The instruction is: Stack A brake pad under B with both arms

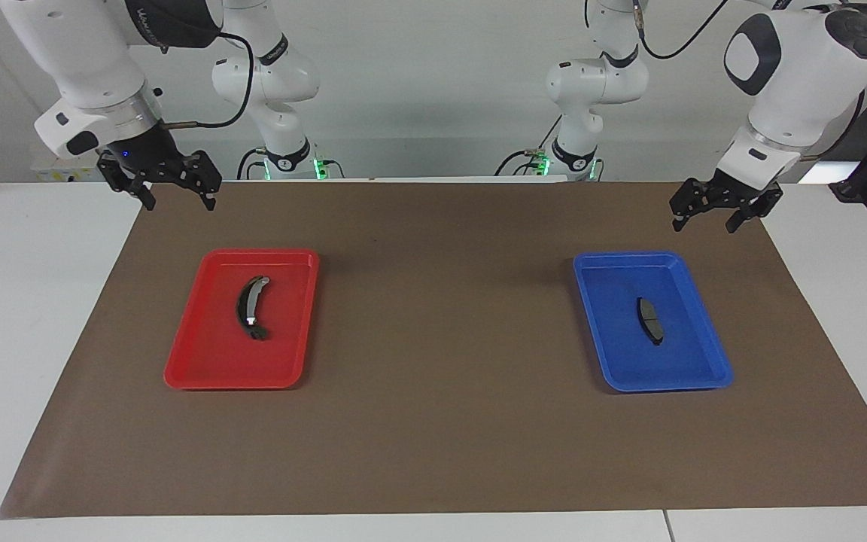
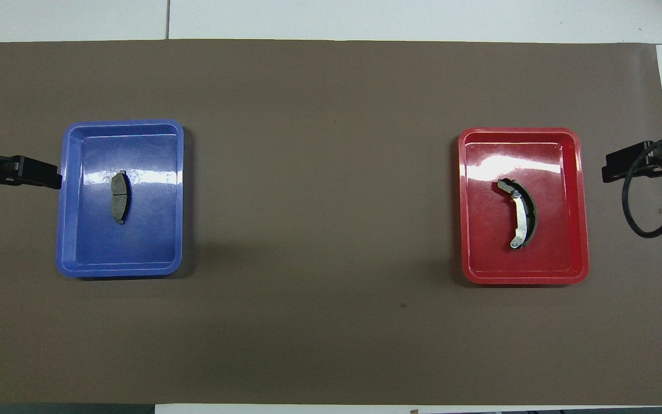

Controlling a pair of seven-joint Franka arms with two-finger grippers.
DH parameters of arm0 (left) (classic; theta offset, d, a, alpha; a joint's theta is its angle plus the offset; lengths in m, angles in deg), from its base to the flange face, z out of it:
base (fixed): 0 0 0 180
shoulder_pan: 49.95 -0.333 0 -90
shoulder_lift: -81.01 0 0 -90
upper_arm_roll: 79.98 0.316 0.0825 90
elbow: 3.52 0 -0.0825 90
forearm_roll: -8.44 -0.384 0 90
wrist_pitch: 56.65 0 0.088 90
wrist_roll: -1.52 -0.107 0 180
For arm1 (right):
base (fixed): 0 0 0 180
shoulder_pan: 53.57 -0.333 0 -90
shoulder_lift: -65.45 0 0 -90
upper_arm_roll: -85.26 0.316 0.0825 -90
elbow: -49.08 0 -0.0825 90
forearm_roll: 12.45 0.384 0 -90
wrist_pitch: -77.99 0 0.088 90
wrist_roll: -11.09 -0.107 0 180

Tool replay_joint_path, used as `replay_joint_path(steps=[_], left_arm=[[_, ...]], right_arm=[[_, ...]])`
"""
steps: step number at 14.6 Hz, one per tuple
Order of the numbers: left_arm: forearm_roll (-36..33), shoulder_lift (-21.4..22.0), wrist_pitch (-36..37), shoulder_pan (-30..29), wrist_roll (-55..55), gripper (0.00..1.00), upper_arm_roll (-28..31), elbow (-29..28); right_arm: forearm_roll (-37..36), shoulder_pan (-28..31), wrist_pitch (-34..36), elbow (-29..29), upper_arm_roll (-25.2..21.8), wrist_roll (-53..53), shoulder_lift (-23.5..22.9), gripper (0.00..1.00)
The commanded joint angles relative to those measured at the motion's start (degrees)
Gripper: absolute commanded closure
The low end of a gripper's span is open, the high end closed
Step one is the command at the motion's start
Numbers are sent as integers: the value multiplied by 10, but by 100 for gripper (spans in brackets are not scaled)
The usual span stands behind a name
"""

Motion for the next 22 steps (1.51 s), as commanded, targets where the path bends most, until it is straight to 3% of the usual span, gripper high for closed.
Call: replay_joint_path(steps=[1,6,11,20,22], left_arm=[[-5,9,-6,-1,0,0,1,-7],[-5,9,-11,0,-3,0,0,-9],[-4,2,-65,7,0,2,-1,-50],[-4,-103,-287,-2,4,2,0,-155],[-4,-112,-332,-2,6,2,0,-179]], right_arm=[[4,5,-2,9,1,10,7,0],[4,6,-2,15,1,10,10,0],[4,7,-2,15,1,12,10,0],[4,4,-6,21,1,12,11,0],[4,4,-67,80,1,12,35,0]])
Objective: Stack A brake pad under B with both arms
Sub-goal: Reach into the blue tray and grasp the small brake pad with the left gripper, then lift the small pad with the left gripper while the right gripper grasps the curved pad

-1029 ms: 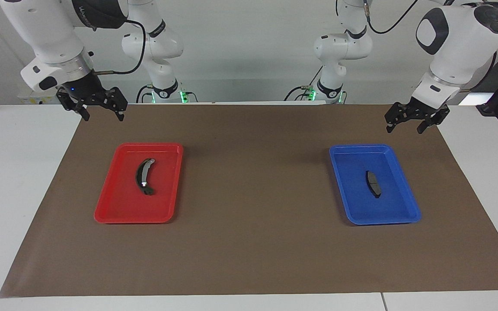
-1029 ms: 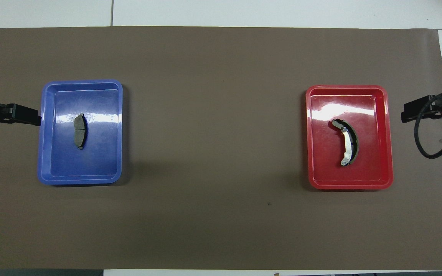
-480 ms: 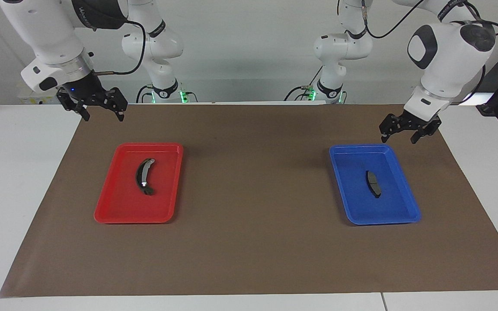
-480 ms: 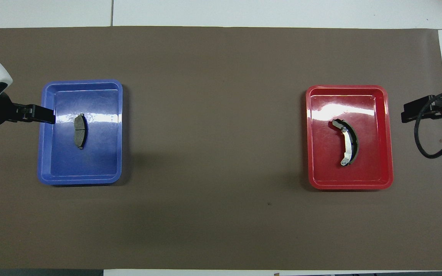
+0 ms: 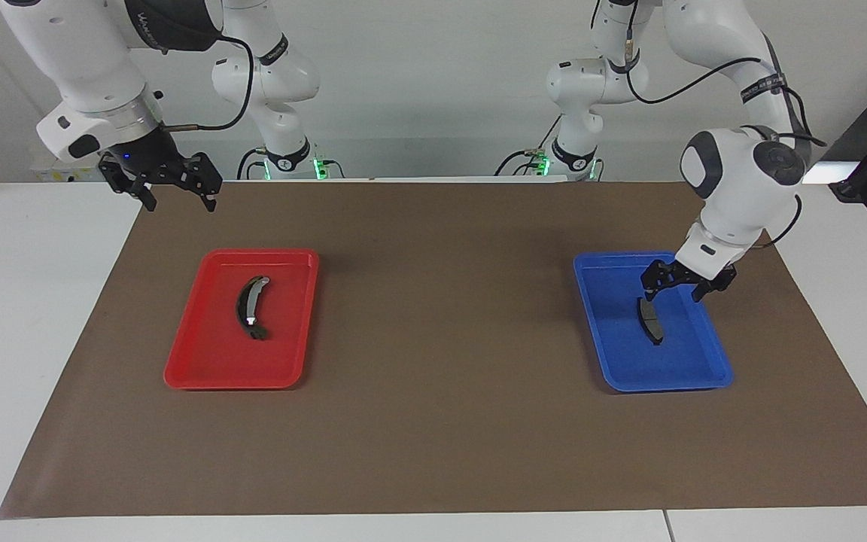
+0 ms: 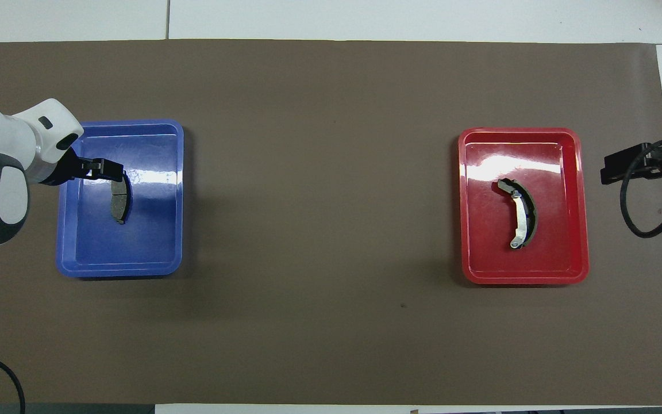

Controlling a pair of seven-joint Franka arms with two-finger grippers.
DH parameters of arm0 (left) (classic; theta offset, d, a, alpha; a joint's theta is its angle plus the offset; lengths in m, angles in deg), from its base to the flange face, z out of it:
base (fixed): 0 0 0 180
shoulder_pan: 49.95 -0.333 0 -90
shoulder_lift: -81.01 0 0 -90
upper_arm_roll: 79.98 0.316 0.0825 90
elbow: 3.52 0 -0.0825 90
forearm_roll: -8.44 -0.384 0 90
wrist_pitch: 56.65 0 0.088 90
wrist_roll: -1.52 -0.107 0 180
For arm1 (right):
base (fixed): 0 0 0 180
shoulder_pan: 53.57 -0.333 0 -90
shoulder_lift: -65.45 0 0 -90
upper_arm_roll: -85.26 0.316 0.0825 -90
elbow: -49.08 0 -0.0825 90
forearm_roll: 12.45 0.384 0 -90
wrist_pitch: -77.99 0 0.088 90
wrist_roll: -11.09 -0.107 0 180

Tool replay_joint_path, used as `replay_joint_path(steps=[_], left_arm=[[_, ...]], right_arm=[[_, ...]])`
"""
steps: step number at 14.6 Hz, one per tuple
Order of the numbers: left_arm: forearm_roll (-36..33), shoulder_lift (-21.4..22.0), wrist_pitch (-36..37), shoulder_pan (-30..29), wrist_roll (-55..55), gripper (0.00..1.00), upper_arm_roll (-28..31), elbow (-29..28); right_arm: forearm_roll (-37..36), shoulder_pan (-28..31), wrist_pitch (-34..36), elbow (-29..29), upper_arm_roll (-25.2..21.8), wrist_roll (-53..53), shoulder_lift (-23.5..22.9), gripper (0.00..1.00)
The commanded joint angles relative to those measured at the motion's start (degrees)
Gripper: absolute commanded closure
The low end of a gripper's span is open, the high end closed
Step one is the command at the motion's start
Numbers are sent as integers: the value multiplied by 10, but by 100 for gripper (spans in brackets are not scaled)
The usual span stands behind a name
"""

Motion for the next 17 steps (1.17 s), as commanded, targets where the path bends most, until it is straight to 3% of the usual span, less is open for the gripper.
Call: replay_joint_path(steps=[1,3,6,10,12,15,17], left_arm=[[-4,-9,-67,-3,4,2,0,-41],[-4,-23,-101,-11,3,2,0,-52],[-4,-60,-132,-22,2,2,0,-52],[-4,-71,-134,-22,3,2,0,-68],[-4,-67,-127,-21,3,3,0,-78],[-4,-64,-94,-21,-6,35,0,-70],[-4,-48,-86,-19,-23,71,0,-70]], right_arm=[[4,0,-109,129,1,12,53,0],[4,0,-197,217,1,13,61,0],[5,6,-255,250,1,28,12,0],[7,7,-458,378,1,65,-20,0],[7,9,-475,382,1,79,-53,0],[7,9,-503,398,1,105,-75,0],[14,9,-517,399,1,104,-81,0]])
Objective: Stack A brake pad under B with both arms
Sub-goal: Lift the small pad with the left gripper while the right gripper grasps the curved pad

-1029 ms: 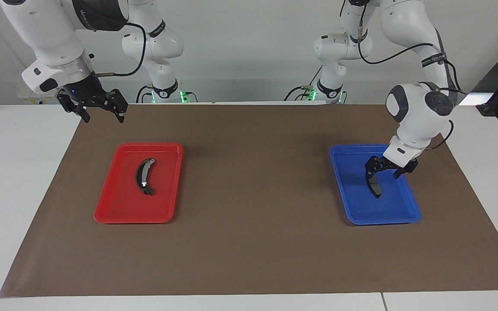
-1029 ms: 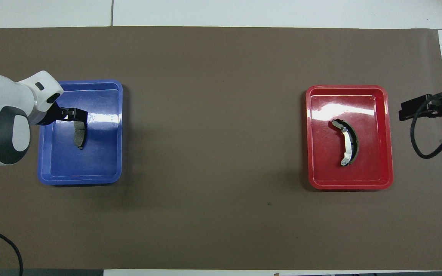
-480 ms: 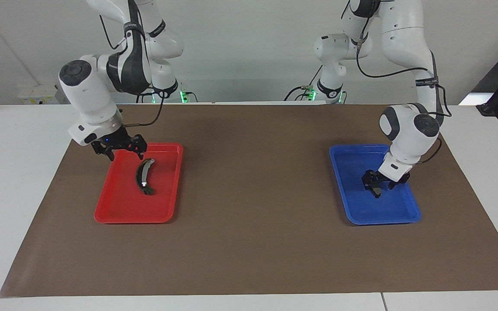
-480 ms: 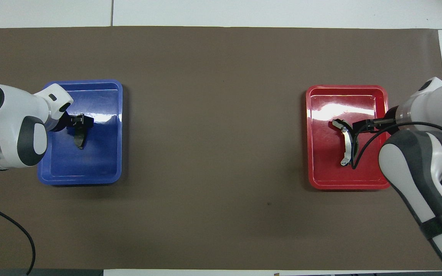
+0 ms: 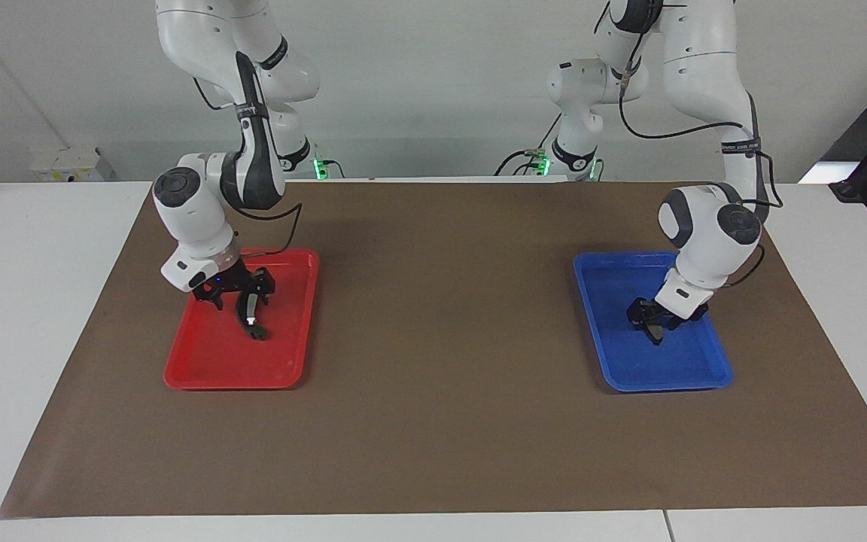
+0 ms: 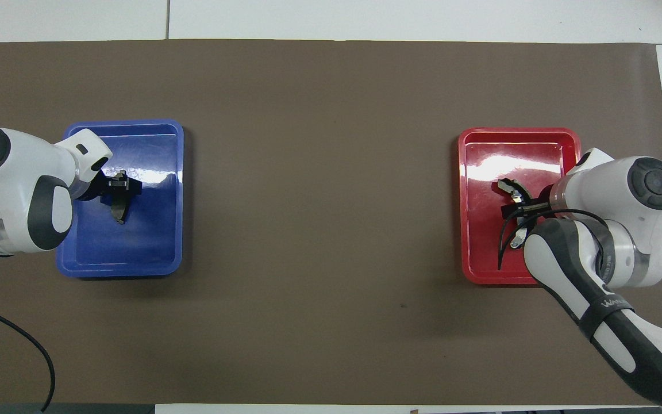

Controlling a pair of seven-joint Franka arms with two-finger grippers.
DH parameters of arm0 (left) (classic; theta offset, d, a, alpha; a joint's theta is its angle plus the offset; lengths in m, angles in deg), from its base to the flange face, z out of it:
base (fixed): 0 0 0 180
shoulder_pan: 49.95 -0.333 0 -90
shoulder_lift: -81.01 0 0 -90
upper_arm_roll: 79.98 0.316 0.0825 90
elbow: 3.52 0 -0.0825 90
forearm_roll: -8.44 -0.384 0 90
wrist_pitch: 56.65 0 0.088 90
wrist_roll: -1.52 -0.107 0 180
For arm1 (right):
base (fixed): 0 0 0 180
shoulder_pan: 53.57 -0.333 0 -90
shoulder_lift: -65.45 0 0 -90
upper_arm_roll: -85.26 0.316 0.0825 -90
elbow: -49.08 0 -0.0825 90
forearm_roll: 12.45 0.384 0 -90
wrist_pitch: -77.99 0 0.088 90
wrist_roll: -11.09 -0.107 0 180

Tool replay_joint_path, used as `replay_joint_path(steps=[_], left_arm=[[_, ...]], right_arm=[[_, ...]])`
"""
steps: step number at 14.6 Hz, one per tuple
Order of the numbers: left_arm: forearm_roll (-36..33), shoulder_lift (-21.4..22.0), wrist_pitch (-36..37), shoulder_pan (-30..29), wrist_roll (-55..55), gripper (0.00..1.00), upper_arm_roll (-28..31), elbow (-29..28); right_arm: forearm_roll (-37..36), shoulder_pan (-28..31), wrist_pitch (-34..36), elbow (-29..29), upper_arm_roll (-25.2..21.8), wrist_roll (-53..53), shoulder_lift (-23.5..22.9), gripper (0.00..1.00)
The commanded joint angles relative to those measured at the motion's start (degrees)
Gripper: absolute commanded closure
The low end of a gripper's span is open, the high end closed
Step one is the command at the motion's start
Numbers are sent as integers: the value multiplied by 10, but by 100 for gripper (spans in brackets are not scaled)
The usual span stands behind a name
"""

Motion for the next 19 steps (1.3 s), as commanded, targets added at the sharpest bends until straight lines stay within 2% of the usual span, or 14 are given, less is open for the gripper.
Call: replay_joint_path(steps=[1,3,5,7,9,13,14,15,17,19], left_arm=[[-4,25,14,2,-15,84,1,-16],[-4,40,29,0,-16,97,0,0],[-4,52,62,3,-17,99,-4,26],[4,55,109,18,-10,99,-8,70],[35,52,119,69,-2,99,-9,92],[36,58,115,182,157,99,-9,85],[36,58,103,212,180,99,-8,85],[36,54,90,240,206,99,-8,82],[36,46,55,288,272,99,-8,81],[36,20,31,324,322,99,-9,85]], right_arm=[[19,7,-17,9,3,19,0,0],[20,7,-19,21,3,19,2,0],[20,7,-20,29,3,20,5,0],[20,6,-28,34,3,24,6,6],[20,5,-29,32,3,25,5,33],[20,2,-34,12,3,14,-1,77],[20,-1,-29,1,3,3,-2,94],[20,-2,-25,-9,3,-13,-2,100],[20,-2,-15,-19,3,-27,-5,100],[20,-2,-14,-25,3,-49,-3,100]])
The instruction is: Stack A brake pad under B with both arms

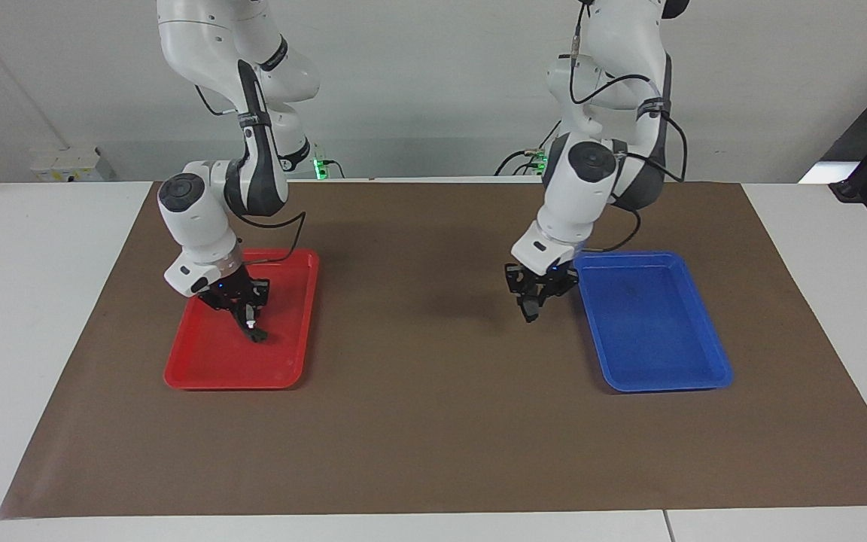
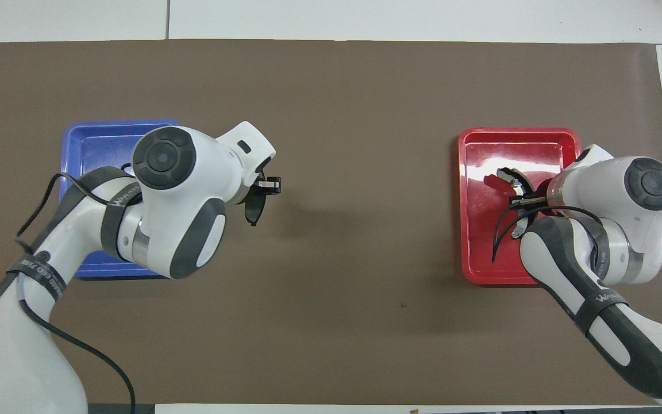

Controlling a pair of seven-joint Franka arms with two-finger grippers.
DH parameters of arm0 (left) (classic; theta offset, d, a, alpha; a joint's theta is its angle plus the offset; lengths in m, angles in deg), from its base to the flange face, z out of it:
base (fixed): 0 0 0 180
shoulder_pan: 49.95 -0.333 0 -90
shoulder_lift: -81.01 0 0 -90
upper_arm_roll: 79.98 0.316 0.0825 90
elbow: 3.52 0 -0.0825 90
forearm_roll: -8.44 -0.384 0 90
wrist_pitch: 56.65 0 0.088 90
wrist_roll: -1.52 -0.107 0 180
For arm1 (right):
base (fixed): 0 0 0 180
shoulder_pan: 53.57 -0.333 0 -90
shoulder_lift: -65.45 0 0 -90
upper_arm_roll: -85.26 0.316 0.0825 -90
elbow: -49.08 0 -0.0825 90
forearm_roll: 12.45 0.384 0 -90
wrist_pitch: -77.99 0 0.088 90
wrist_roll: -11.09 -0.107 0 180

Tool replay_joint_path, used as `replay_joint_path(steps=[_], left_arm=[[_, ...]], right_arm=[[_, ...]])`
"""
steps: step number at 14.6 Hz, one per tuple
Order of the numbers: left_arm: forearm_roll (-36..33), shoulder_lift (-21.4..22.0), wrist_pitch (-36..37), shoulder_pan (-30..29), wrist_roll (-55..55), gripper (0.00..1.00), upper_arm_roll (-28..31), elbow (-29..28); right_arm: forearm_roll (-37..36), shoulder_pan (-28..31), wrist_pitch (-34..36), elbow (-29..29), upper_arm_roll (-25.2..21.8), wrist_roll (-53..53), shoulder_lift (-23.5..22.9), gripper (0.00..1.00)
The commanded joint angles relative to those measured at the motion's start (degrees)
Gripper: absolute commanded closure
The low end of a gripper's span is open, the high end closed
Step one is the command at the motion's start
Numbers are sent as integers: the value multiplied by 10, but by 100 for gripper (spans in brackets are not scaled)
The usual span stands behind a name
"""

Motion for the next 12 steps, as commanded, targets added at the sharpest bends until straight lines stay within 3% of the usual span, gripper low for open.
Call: replay_joint_path(steps=[1,7,9,11,12], left_arm=[[6,-35,-55,42,56,99,10,0],[7,-90,-127,79,111,98,9,4],[8,-95,-132,77,111,92,9,3],[8,-95,-129,74,111,55,9,0],[8,-94,-128,74,111,9,9,-1]], right_arm=[[14,0,15,-17,2,-29,4,100],[13,-1,55,-45,2,-27,1,100],[12,-1,56,-45,4,-24,2,100],[11,-1,58,-45,11,-17,2,100],[11,-1,65,-48,17,-18,2,100]])
